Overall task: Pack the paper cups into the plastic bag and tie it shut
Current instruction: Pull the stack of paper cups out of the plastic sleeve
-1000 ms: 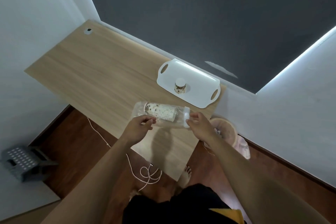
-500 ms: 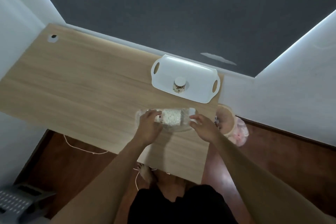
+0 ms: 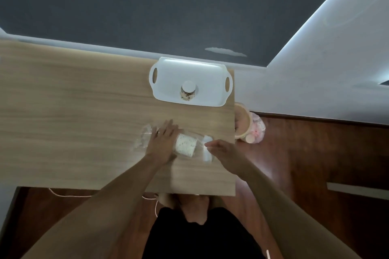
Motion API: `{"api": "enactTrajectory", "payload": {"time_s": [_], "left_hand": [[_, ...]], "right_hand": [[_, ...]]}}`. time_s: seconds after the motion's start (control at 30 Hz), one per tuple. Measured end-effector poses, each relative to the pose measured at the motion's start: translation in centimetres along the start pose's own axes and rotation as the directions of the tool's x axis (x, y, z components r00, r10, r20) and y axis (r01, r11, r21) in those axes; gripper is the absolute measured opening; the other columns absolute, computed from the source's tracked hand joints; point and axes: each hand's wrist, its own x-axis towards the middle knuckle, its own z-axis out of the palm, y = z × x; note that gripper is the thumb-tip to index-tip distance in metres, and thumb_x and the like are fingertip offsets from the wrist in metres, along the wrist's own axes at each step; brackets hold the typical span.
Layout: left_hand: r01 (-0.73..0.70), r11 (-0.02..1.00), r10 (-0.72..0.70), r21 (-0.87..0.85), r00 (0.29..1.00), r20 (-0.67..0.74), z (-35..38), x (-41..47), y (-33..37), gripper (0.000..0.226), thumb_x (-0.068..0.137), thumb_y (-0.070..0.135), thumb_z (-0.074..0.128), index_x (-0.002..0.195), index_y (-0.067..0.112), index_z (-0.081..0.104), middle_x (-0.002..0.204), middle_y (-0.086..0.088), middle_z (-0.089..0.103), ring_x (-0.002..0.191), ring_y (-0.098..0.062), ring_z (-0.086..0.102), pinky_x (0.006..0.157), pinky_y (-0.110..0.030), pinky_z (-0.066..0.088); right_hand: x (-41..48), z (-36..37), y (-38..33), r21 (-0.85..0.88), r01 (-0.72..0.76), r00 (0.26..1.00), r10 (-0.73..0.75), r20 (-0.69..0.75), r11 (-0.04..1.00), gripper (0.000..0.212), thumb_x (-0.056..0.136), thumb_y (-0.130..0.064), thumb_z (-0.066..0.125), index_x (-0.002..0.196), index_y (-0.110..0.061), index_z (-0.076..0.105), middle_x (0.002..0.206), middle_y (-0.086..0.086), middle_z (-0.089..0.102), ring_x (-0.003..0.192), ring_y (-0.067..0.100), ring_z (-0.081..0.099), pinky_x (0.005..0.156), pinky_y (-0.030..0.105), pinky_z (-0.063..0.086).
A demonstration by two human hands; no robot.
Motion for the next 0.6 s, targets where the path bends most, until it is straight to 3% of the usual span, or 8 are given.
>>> {"api": "enactTrajectory", "payload": {"time_s": [0.07,0.13,0.23,0.37,0.5,0.6], "left_hand": [[-0.043,0.999,0.044,-0.023,0.998,0.034,-0.6,-0.4,0.4,0.1,0.091,0.038,0.086,0.171,0.025,0.026,0.183,-0.005,0.019,0.171,-0.026,0.013,0.135,-0.057,0.007],[-0.051,0.997,0.056,-0.062,0.996,0.075,-1.3,-1.0,0.9,0.111,0.081,0.049,0.092,0.168,0.027,0.028,0.172,-0.001,0.037,0.163,-0.031,0.033,0.134,-0.055,0.014],[-0.062,0.987,0.067,-0.147,0.997,0.03,-2.3,-1.9,1.0,0.116,0.07,0.059,0.092,0.165,0.029,0.034,0.155,0.0,0.049,0.142,-0.03,0.054,0.123,-0.047,0.036],[-0.111,0.975,0.099,-0.195,0.992,-0.073,-4.3,-3.5,1.2,0.116,0.063,0.063,0.086,0.164,0.028,0.04,0.137,-0.001,0.05,0.123,-0.026,0.058,0.105,-0.042,0.048],[-0.123,0.969,0.096,-0.215,0.986,-0.134,-6.1,-4.9,1.3,0.113,0.063,0.062,0.086,0.163,0.03,0.044,0.131,0.0,0.048,0.118,-0.024,0.057,0.101,-0.04,0.048],[-0.099,0.972,0.067,-0.211,0.986,-0.152,-7.1,-5.9,0.9,0.111,0.066,0.066,0.088,0.162,0.032,0.044,0.131,-0.002,0.047,0.119,-0.025,0.057,0.099,-0.042,0.048]], "right_hand": [[-0.4,-0.1,0.2,0.057,-0.032,0.999,0.032,-0.011,0.998,0.019,0.109,-0.031,0.065,0.121,-0.03,0.079,0.107,-0.015,0.076,0.098,0.009,0.072,0.087,0.025,0.057],[-0.8,-0.4,0.1,0.169,-0.078,0.996,0.083,-0.024,0.983,0.017,0.111,-0.027,0.06,0.116,-0.026,0.076,0.116,-0.009,0.076,0.107,0.015,0.074,0.093,0.036,0.06],[-1.5,-1.3,-0.1,0.209,-0.074,0.993,0.092,-0.076,0.975,0.018,0.115,-0.02,0.051,0.118,-0.019,0.068,0.12,-0.008,0.074,0.099,0.012,0.075,0.082,0.036,0.063],[-1.6,-2.9,-0.2,0.078,-0.069,0.997,0.07,-0.019,0.995,0.019,0.11,-0.008,0.056,0.118,-0.014,0.073,0.098,0.002,0.073,0.071,0.003,0.069,0.06,0.024,0.054],[-0.3,-3.4,-1.4,-0.041,-0.052,0.996,0.055,0.074,0.998,0.019,0.104,0.0,0.052,0.11,0.008,0.068,0.085,0.009,0.059,0.072,0.017,0.052,0.06,0.029,0.044],[0.3,-2.5,-3.1,-0.085,0.002,0.995,0.007,0.102,0.996,0.025,0.102,0.003,0.051,0.093,0.0,0.075,0.074,0.003,0.061,0.064,0.013,0.05,0.059,0.029,0.041]]}}
